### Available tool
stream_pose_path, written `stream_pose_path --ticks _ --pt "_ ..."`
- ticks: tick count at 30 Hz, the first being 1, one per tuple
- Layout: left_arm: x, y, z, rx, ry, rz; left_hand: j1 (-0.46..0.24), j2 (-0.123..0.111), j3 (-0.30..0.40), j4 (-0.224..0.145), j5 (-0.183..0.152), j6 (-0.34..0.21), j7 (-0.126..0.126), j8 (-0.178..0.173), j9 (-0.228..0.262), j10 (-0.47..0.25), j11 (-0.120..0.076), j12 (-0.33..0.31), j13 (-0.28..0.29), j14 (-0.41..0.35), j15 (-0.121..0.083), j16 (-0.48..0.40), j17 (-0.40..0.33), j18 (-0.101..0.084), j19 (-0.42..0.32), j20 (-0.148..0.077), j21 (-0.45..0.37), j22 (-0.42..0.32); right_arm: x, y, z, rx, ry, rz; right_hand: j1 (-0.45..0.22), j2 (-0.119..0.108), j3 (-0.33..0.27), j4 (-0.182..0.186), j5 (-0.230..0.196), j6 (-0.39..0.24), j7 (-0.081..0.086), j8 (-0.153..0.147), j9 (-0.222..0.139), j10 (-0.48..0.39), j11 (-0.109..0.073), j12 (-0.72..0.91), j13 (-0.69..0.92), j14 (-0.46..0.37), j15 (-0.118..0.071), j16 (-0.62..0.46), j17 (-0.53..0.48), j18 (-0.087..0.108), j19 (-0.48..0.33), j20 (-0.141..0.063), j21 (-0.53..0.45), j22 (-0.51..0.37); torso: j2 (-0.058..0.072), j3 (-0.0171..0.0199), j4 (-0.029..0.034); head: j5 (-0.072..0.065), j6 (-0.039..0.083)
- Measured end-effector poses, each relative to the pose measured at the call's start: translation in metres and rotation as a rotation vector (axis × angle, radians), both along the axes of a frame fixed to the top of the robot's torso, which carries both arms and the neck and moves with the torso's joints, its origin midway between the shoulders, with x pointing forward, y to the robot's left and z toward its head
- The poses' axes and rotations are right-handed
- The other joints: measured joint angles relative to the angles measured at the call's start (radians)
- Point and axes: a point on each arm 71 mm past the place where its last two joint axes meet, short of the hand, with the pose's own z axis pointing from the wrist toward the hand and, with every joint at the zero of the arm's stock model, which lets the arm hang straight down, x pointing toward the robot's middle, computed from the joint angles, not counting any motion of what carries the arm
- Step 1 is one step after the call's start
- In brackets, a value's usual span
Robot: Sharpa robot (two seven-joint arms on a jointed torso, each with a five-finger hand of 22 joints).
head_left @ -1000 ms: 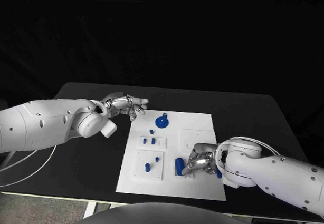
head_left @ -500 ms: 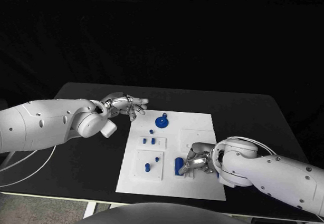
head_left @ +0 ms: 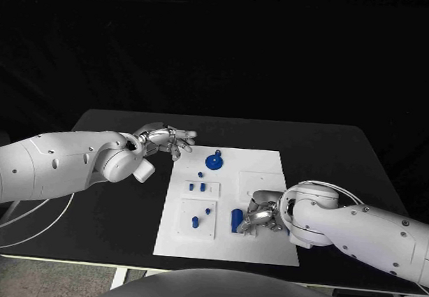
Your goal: Assemble the parts on the task board
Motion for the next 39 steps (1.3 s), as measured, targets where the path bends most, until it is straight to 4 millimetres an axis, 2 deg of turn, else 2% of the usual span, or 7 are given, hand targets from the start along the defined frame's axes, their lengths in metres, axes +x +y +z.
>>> stream_pose_path --ticks 2,12,26,28,34,39 --pt "0.0 0.0 0.0 0.0 0.0 0.0 0.0 0.0 0.0 0.0 0.0 0.0 0.0 0.0 0.0 0.0 0.0 0.0 0.0 0.0 0.0 0.0 0.0 0.0 0.0 0.0 0.0 0.0 -0.0008 0.0013 -0.0019 0.0 0.003 0.001 0.0 0.0 0.0 0.0 0.0 0.0 0.0 -0.001 -0.009 0.0 0.0 0.0 0.0 0.0 0.0 0.0 0.0 0.003 0.0 0.0 0.0 0.0 0.0 0.0001 0.0001 0.0 0.0" --pt "0.0 -0.0003 -0.0002 0.0 0.002 -0.002 0.0 0.0 0.0 0.0 0.0 0.0 0.0 0.0 -0.001 0.0 0.0 0.0 0.001 0.0 0.0 0.0 0.0 0.0 0.0 0.0 0.0 0.001 -0.0007 0.0027 -0.0046 -0.009 -0.002 0.002 0.005 0.005 0.0 0.0 0.0 0.0 -0.001 0.006 -0.001 0.0 0.0 0.0 0.003 0.0 0.0 0.0 0.0 0.005 0.0 0.0 0.0 -0.001 0.0 0.0 0.0001 -0.001 0.0" --pt "0.0002 0.0012 -0.0011 0.006 0.012 -0.014 0.0 0.0 -0.003 -0.003 0.0 0.0 0.0 0.0 -0.001 0.0 0.0 0.0 0.001 0.0 0.0 -0.004 0.0 0.0 0.0 0.0 0.0 0.001 -0.0008 0.0007 -0.0041 -0.006 0.014 0.015 0.009 0.009 -0.001 -0.007 0.0 -0.007 0.0 -0.006 -0.005 0.0 0.0 -0.004 0.006 0.0 0.0 -0.005 0.0 0.014 -0.004 0.004 0.0 -0.001 0.0 0.0006 -0.0005 -0.001 0.0" --pt "0.0001 0.0012 -0.0012 0.008 0.012 -0.017 0.0 0.0 0.0 -0.006 0.0 0.0 0.0 0.0 -0.001 0.0 0.0 0.0 0.001 0.0 0.0 -0.004 0.0 0.0 0.0 0.0 0.0 0.002 -0.0011 0.0001 -0.004 -0.002 0.016 0.016 0.011 0.0 -0.004 -0.009 0.0 -0.007 0.0 -0.006 -0.005 0.0 0.0 -0.004 0.006 -0.001 0.001 -0.007 0.0 0.014 -0.004 0.004 0.0 -0.001 0.0 0.0007 -0.0004 -0.001 0.0" --pt "0.0 0.0014 -0.0013 0.013 0.012 -0.023 0.004 0.004 0.0 -0.009 0.0 0.0 0.0 0.0 -0.002 0.0 0.0 0.0 0.0 0.0 0.0 -0.004 0.001 0.0 0.0 0.0 0.0 0.002 -0.003 -0.0016 -0.0039 0.012 0.02 0.018 0.018 -0.051 -0.008 -0.014 -0.004 -0.007 0.0 -0.006 -0.005 0.0 0.0 -0.004 0.01 -0.001 0.001 -0.007 0.0 0.014 -0.004 0.004 0.0 -0.002 0.0 0.0007 -0.0003 -0.001 0.0" --pt "-0.0001 0.0012 -0.0013 0.015 0.011 -0.025 0.004 0.004 0.0 -0.011 0.0 0.0 0.0 0.0 -0.002 0.0 0.0 0.0 0.0 0.0 0.0 -0.004 0.001 0.0 0.0 0.0 0.0 0.003 -0.0044 -0.0031 -0.0042 0.022 0.023 0.014 0.009 -0.06 -0.023 -0.006 -0.004 -0.007 0.0 -0.001 -0.003 0.0 0.0 -0.004 0.011 -0.001 0.001 -0.007 0.001 0.014 -0.004 0.004 0.0 -0.004 0.0 0.0007 -0.0004 -0.002 0.0"
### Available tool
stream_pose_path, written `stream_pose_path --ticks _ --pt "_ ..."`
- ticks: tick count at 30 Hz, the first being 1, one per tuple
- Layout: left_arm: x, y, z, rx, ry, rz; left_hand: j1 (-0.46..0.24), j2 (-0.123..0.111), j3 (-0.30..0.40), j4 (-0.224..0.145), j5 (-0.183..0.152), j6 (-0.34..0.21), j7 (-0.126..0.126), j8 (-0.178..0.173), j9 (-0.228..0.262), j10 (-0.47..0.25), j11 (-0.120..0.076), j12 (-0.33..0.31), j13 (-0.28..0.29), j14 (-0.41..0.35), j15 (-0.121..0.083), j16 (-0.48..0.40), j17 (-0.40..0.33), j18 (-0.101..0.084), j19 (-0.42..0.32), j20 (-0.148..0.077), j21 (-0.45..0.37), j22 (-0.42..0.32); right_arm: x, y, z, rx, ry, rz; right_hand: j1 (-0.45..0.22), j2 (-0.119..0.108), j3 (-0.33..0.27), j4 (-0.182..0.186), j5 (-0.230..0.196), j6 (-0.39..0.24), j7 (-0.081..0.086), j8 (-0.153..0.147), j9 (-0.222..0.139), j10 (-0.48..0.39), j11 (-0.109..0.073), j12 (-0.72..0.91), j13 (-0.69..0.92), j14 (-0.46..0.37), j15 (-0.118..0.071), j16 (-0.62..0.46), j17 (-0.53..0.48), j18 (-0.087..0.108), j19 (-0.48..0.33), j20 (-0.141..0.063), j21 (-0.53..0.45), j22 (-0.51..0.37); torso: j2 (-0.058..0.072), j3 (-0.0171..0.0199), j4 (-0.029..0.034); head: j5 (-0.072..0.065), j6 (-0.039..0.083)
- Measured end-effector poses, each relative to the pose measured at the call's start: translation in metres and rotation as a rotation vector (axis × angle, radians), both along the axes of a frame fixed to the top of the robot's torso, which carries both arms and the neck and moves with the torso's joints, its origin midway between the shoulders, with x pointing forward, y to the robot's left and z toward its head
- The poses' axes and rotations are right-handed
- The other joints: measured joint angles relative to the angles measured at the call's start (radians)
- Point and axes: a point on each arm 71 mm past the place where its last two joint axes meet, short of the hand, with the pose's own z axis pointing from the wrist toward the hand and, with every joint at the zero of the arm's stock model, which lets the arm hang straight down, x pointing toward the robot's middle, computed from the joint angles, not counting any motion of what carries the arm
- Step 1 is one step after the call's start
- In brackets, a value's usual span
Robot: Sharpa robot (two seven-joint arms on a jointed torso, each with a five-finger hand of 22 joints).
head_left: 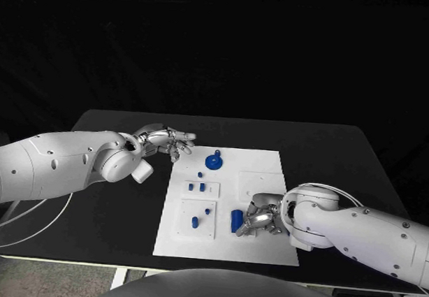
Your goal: Assemble the parts on the task board
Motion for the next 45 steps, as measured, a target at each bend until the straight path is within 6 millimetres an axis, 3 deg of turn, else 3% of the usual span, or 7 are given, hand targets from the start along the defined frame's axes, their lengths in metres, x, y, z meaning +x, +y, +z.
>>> stream_pose_path --ticks 10,20,29,38,45 --pt "0.0 0.0 0.0 0.003 -0.001 -0.002 0.0 0.0 0.0 0.0 0.0 0.0 0.0 0.0 0.0 0.0 0.0 0.0 0.0 0.0 0.0 0.0 0.0 0.0 -0.001 0.001 0.0 0.0 -0.003 -0.009 0.001 0.027 0.009 -0.023 -0.004 -0.004 -0.011 0.005 0.0 -0.002 -0.002 0.001 0.006 0.0 0.0 0.0 0.001 0.0 0.0 -0.003 0.0 0.0 0.0 0.0 0.0 -0.001 0.0 -0.0003 -0.0001 0.001 0.0" --pt "0.0 0.0 0.0 0.006 -0.002 -0.004 0.004 0.004 0.0 0.0 0.0 0.0 0.0 0.0 0.0 0.0 0.0 0.0 0.0 0.0 0.0 0.0 0.0 0.0 0.003 -0.002 0.0 0.001 0.017 -0.027 0.037 0.08 -0.062 -0.08 -0.007 -0.001 -0.019 0.008 0.0 -0.005 0.001 0.001 0.005 0.0 0.0 -0.004 0.003 0.0 0.0 -0.008 -0.002 0.0 0.0 0.0 0.0 -0.003 -0.001 -0.0001 -0.0007 -0.001 0.0" --pt "0.0 -0.001 0.0 0.008 -0.003 -0.007 0.004 0.004 0.0 0.0 0.0 0.0 0.0 0.0 0.0 0.0 0.0 0.0 0.001 0.0 0.0 0.0 0.0 0.0 0.003 -0.002 0.0 0.001 0.027 -0.043 0.049 0.124 -0.05 -0.159 -0.009 0.01 -0.022 0.01 0.0 -0.007 0.0 0.001 0.005 0.0 0.0 -0.004 0.004 0.0 0.0 -0.008 -0.002 0.0 0.0 0.0 0.0 -0.005 0.0 0.0003 -0.001 -0.006 0.0" --pt "-0.001 -0.001 0.0 0.008 -0.003 -0.009 0.004 0.004 -0.003 -0.003 0.0 0.0 0.0 0.0 0.0 0.0 0.0 0.0 0.0 0.0 0.0 0.0 0.001 0.0 0.002 -0.002 0.0 0.0 0.04 -0.088 0.046 -0.002 -0.092 -0.213 -0.003 0.015 -0.022 0.01 0.0 -0.007 0.0 0.001 0.005 0.0 0.0 -0.004 0.005 0.0 0.0 -0.008 -0.002 0.0 0.0 0.0 0.0 -0.005 0.0 0.0001 -0.0008 -0.016 0.0" --pt "-0.001 -0.001 0.0 0.008 -0.003 -0.011 0.004 0.004 -0.003 -0.003 0.0 0.0 0.0 0.0 -0.001 0.0 0.0 0.0 0.0 0.0 0.0 0.0 0.001 0.0 0.002 -0.002 0.0 0.001 0.037 -0.108 0.044 -0.09 -0.116 -0.218 -0.003 0.015 -0.025 0.013 0.0 -0.008 0.001 0.001 0.005 0.0 0.0 -0.008 0.005 0.0 0.0 -0.018 -0.007 0.0 0.0 0.0 0.0 -0.005 0.0 -0.0006 -0.0008 -0.022 0.0"
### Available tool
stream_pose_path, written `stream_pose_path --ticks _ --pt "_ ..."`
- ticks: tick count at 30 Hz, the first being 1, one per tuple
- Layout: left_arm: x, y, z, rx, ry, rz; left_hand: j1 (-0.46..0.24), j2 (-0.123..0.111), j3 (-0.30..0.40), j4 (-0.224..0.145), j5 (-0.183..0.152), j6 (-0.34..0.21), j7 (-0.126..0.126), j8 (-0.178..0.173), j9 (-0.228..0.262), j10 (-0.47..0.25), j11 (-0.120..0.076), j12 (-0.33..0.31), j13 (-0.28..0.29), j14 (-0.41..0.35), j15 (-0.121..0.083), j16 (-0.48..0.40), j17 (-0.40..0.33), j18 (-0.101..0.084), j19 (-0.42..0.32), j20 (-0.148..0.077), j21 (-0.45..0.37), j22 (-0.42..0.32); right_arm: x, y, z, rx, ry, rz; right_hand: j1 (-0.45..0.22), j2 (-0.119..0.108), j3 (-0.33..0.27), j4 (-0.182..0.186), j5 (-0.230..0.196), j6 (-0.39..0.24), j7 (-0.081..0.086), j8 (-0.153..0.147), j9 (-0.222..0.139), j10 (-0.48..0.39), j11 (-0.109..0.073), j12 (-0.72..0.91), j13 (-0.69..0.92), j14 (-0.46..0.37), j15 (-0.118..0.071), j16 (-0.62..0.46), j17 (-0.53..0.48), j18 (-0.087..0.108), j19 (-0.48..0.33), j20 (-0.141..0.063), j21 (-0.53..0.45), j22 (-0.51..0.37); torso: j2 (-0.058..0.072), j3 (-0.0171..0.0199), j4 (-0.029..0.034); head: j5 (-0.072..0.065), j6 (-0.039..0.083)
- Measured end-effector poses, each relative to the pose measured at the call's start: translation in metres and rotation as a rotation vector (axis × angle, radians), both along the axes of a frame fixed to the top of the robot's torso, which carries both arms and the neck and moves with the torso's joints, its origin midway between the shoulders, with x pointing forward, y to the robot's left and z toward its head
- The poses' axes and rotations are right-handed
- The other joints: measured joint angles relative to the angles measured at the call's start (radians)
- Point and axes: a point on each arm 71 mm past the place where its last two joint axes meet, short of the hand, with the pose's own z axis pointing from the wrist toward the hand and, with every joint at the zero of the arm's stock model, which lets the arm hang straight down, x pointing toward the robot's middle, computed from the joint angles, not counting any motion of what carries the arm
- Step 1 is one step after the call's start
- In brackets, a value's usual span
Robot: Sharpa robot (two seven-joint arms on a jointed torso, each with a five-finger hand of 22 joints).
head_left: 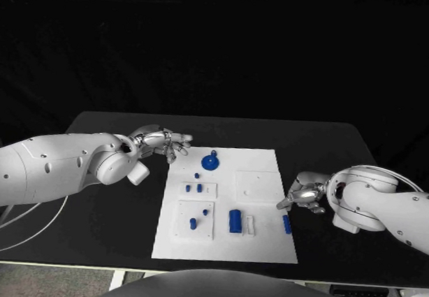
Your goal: Assemble the parts on the task board
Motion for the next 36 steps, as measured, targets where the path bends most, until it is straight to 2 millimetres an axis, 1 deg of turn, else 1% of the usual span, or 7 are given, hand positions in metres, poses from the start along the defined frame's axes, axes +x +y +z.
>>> stream_pose_path --ticks 4,6,11,14,21,32,36 --pt "0.0 0.001 0.0 0.001 0.0 0.001 0.0 0.0 0.0 0.0 0.0 0.0 0.0 0.0 0.0 0.0 0.0 0.0 0.0 0.0 0.0 0.0 0.0 0.0 0.001 0.001 -0.004 0.001 -0.003 -0.003 -0.004 -0.026 0.001 -0.001 -0.001 -0.001 -0.007 0.007 0.0 -0.005 0.005 0.0 0.0 0.0 0.0 0.0 0.0 -0.006 0.001 -0.006 -0.004 0.0 -0.002 0.002 0.0 0.0 0.0 0.0005 -0.0004 -0.001 0.0" --pt "0.0 0.001 0.0 0.001 0.0 0.001 0.0 0.0 0.0 0.0 0.0 0.0 0.0 0.0 0.0 0.0 0.0 0.0 0.0 0.0 0.0 0.0 0.0 0.0 -0.001 -0.001 -0.004 0.001 -0.005 -0.004 -0.007 -0.039 0.005 -0.002 -0.012 -0.009 -0.012 0.015 0.0 -0.005 0.005 0.0 0.0 -0.002 0.002 -0.004 0.0 -0.009 0.001 -0.008 -0.006 0.0 -0.003 0.003 0.0 0.0 0.0 0.0007 -0.0002 -0.003 0.0" --pt "0.0 0.002 0.0 0.003 -0.001 0.002 0.0 0.0 0.0 0.0 0.0 0.0 0.0 0.0 0.0 0.0 0.0 0.0 0.0 0.0 0.0 0.0 0.0 0.0 -0.001 -0.001 -0.004 0.0 -0.008 -0.009 -0.015 -0.082 0.013 -0.006 -0.053 -0.018 -0.01 0.063 0.0 -0.01 0.007 0.0 0.0 -0.004 0.004 -0.01 0.0 -0.009 0.001 -0.013 -0.006 0.001 -0.009 0.006 -0.004 -0.001 0.0 0.0006 0.0007 -0.004 0.0" --pt "0.0 0.002 0.0 0.003 -0.001 0.002 0.0 0.0 0.0 0.0 0.0 0.0 0.0 0.0 0.0 0.0 0.0 0.0 0.0 0.0 0.0 0.0 0.0 0.0 -0.001 -0.001 -0.004 0.0 -0.011 -0.012 -0.022 -0.106 0.024 -0.005 -0.057 -0.023 -0.007 0.076 0.0 -0.012 0.008 0.0 0.0 -0.004 0.004 -0.01 0.001 -0.009 0.001 -0.013 -0.006 0.001 -0.013 0.004 -0.004 -0.001 0.001 0.0006 0.0012 -0.005 0.0" --pt "0.0 0.002 0.0 0.003 0.0 0.003 0.0 0.0 0.0 0.0 0.0 0.0 0.0 0.0 0.0 0.0 0.0 0.004 0.0 0.0 0.0 0.0 0.0 0.0 -0.001 -0.001 -0.004 0.0 -0.017 -0.014 -0.034 -0.142 0.037 0.003 -0.057 -0.023 -0.004 0.079 0.0 -0.012 0.008 0.0 0.0 -0.004 0.004 -0.01 0.001 -0.009 0.001 -0.013 -0.006 0.001 -0.014 0.003 -0.004 -0.001 0.001 0.0002 0.0017 -0.014 0.0" --pt "0.0 0.003 0.0 0.004 -0.001 0.003 0.0 0.0 0.0 0.0 0.0 0.0 0.0 0.0 0.0 0.0 0.0 0.005 0.0 0.0 0.0 0.0 0.0 0.0 -0.001 -0.001 -0.004 0.0 -0.02 -0.006 -0.041 -0.155 0.042 0.026 -0.053 -0.019 -0.004 0.079 0.0 -0.013 0.006 0.0 0.006 -0.004 0.004 -0.01 0.004 -0.009 0.001 -0.013 -0.005 0.001 -0.014 0.003 -0.004 -0.001 0.001 0.0003 0.0016 -0.009 0.0" --pt "0.0 0.003 0.0 0.004 -0.001 0.003 0.0 0.0 0.0 0.0 0.0 0.0 0.0 0.0 0.0 0.0 0.0 0.005 0.0 0.0 0.0 0.0 0.0 0.0 -0.001 0.0 -0.004 0.0 -0.02 -0.005 -0.042 -0.155 0.042 0.027 0.0 0.004 0.011 0.038 0.0 -0.013 0.006 0.005 0.006 -0.004 0.004 -0.01 0.006 -0.009 0.001 -0.013 -0.004 0.001 -0.014 0.004 -0.004 0.001 0.001 0.0002 0.0017 -0.009 0.0"
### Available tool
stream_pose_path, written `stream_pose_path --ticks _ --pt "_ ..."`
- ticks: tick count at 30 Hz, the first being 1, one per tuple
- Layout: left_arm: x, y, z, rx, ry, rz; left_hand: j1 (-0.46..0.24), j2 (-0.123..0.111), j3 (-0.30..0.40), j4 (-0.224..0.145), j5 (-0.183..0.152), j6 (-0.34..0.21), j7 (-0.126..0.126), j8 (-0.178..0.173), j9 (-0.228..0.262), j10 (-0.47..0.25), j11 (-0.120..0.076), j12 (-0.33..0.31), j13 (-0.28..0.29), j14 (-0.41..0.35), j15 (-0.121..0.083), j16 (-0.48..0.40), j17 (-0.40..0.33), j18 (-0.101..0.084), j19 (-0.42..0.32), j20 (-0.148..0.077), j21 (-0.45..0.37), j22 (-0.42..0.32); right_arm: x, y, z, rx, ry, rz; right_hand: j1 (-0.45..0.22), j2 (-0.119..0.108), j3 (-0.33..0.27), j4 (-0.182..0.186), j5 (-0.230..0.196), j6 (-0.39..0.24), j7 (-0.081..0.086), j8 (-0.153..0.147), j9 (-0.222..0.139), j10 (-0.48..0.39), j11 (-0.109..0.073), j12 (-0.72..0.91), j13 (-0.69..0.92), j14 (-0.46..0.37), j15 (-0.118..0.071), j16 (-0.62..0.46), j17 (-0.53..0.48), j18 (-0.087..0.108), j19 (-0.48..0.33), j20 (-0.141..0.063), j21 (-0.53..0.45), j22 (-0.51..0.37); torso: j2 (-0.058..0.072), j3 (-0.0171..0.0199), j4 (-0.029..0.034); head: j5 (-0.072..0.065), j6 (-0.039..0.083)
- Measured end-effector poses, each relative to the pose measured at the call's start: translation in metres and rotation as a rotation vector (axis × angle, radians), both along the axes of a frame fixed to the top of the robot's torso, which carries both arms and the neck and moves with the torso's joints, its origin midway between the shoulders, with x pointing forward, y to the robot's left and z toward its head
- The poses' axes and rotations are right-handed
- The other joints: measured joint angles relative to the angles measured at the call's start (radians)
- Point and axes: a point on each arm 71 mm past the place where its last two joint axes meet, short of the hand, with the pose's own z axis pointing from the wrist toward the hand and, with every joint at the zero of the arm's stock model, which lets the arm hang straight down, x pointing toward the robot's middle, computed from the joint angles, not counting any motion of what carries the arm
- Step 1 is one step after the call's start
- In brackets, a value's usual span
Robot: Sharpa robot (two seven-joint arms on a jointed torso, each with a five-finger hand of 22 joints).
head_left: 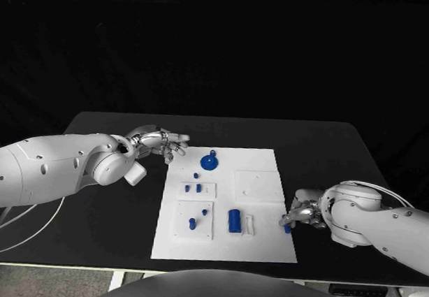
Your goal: Assemble the parts on the task board
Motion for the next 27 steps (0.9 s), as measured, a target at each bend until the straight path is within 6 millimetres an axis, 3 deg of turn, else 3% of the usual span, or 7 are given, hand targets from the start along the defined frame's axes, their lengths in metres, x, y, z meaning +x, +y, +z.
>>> stream_pose_path --ticks 5,12,18,20,23,27 --pt "0.0 0.0 0.0 0.0 0.0 0.0 0.0 0.0 0.0 0.0 0.0 0.0 0.0 0.0 -0.001 0.0 0.0 0.0 0.0 0.0 0.0 0.0 0.0 0.0 0.0 0.0 0.0 0.001 0.0 0.001 -0.001 0.0 0.001 0.0 0.114 0.03 0.079 -0.056 0.0 0.0 0.0 0.003 0.002 0.0 0.0 0.0 0.0 0.0 0.0 0.0 0.0 0.0 -0.003 -0.002 0.0 0.0 0.0 -0.0001 0.0 -0.001 0.0" --pt "0.0 0.0 0.0 0.001 0.0 0.0 0.0 0.0 0.0 0.0 0.0 0.0 0.0 0.0 -0.001 0.0 0.0 0.0 0.0 0.0 0.0 0.0 0.0 0.0 0.001 -0.001 0.0 0.001 0.0 0.001 -0.001 0.002 0.001 0.002 0.148 0.046 0.133 -0.085 -0.003 0.0 0.0 0.003 -0.001 0.0 0.0 0.0 0.002 0.0 0.0 -0.004 0.0 0.0 -0.002 -0.001 0.0 0.0 0.0 -0.0001 0.0 -0.002 0.0" --pt "0.0 0.0 0.0 0.001 0.0 0.001 0.0 0.0 0.0 0.0 0.0 0.0 0.0 0.0 -0.001 0.0 0.0 0.0 0.001 0.0 0.0 0.0 0.0 0.0 0.002 -0.002 0.0 0.001 0.001 -0.001 -0.001 0.008 0.005 -0.01 0.141 0.06 0.149 -0.074 -0.004 0.005 0.004 0.003 -0.002 0.002 0.002 0.0 0.002 0.0 0.0 -0.006 0.0 0.0 0.0 0.011 0.0 0.0 0.0 0.0 -0.0001 -0.003 0.0" --pt "0.0 0.0 0.0 0.001 0.0 0.001 0.0 0.0 0.0 0.0 0.0 0.0 0.0 0.0 -0.001 0.0 0.0 0.0 0.001 0.0 0.0 0.0 0.0 0.0 0.002 -0.002 0.0 0.001 0.002 -0.006 -0.002 0.008 0.004 -0.022 0.131 0.063 0.14 -0.054 -0.004 0.006 0.005 0.003 -0.002 0.004 0.004 0.0 0.003 0.0 0.0 -0.006 0.0 0.002 0.004 0.014 0.0 0.0 -0.001 0.0 -0.0001 -0.003 0.0" --pt "0.0 0.0 0.0 0.001 0.0 0.001 0.0 0.0 0.0 0.0 0.0 0.0 0.0 0.0 -0.001 0.0 0.0 0.0 0.001 0.0 0.0 0.0 0.001 0.0 0.002 -0.002 0.0 0.001 0.003 -0.012 -0.002 0.007 -0.001 -0.038 0.09 0.051 0.127 -0.019 -0.003 0.008 0.004 0.006 -0.001 0.006 0.001 0.0 0.003 0.0 0.001 -0.006 0.004 0.008 0.005 0.016 0.002 -0.002 -0.001 0.0001 -0.0003 -0.004 0.0" --pt "0.0 0.001 0.0 0.002 0.0 0.002 0.0 0.0 0.0 0.0 0.0 0.0 0.0 0.0 -0.001 -0.001 0.001 0.0 0.001 0.0 0.0 0.0 0.001 0.0 0.002 -0.002 0.0 0.001 0.002 -0.02 0.0 0.007 -0.009 -0.056 0.066 0.036 0.117 -0.003 -0.003 0.012 0.001 0.006 -0.001 0.009 -0.002 0.0 0.004 0.004 0.003 0.0 0.009 0.009 0.006 0.016 0.006 -0.002 -0.001 0.0004 -0.0006 -0.003 0.0"
